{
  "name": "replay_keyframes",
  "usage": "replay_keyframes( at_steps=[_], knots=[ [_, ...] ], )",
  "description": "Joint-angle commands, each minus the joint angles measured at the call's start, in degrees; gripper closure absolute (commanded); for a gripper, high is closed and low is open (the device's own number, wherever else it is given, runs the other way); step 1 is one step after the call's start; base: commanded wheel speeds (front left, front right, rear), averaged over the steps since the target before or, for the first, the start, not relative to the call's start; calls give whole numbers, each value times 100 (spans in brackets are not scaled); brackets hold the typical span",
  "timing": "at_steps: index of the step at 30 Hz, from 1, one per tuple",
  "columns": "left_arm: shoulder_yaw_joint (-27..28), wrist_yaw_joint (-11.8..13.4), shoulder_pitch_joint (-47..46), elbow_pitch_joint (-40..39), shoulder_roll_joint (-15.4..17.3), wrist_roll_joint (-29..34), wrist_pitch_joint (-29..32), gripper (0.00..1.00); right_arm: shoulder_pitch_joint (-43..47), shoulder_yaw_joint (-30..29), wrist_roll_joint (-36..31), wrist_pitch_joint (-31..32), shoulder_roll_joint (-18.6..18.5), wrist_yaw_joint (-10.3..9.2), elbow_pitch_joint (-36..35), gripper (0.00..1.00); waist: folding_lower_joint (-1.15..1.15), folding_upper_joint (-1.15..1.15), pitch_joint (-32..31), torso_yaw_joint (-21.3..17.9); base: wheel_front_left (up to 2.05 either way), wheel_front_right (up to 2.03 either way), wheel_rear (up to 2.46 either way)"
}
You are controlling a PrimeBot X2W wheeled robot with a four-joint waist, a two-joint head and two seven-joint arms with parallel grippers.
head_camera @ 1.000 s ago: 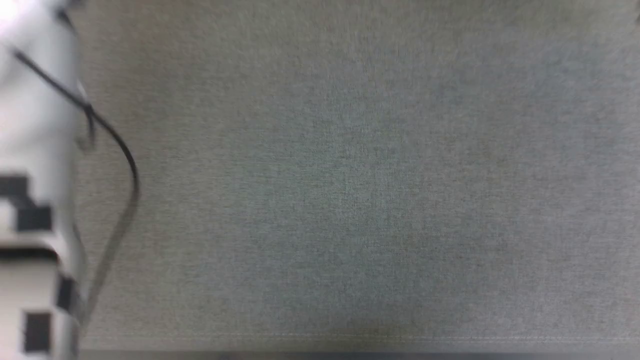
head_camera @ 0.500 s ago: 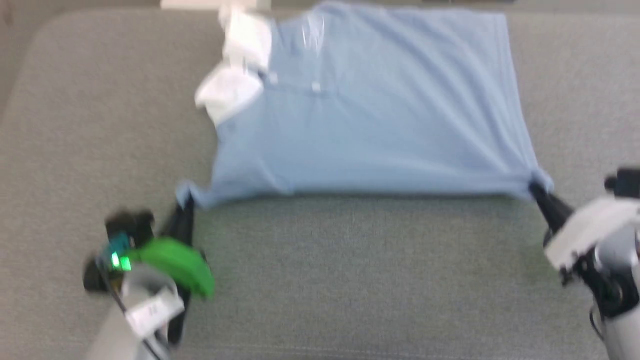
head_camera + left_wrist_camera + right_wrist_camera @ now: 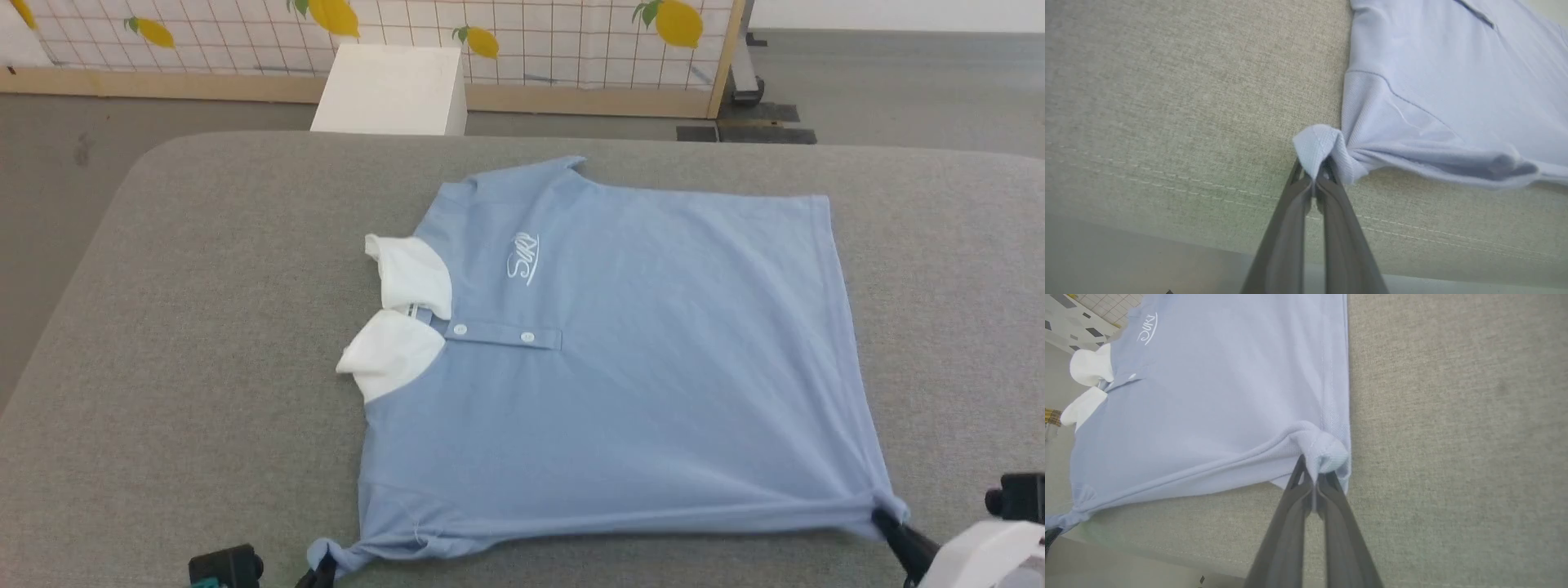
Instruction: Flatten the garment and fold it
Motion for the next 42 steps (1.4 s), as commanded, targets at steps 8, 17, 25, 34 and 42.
replay_keyframes(
  at_steps=[8,17,25,34,42],
  knots=[
    [226,210,307,-568,86,-147,-45,100,247,-221,-350,499,121,-9,-568,100,1,0,-30,-152,0,0,0],
    [63,244,-751,-1152,230,100,226,100,-441,-240,-783,920,-5,-9,-871,100,1,0,283,-152,0,0,0],
    [-136,-17,-2296,-695,347,236,567,100,-1523,-220,-1099,1677,-31,-9,-675,100,1,0,1092,-271,0,0,0],
    [-293,-183,-3642,118,342,290,908,100,-2658,42,-1485,2651,-60,-9,-284,100,1,0,1935,-385,0,0,0],
    [-505,-202,-4271,833,340,461,1107,100,-3166,230,-1688,3143,-119,-9,-17,100,1,0,2246,-338,0,0,0]
  ],
)
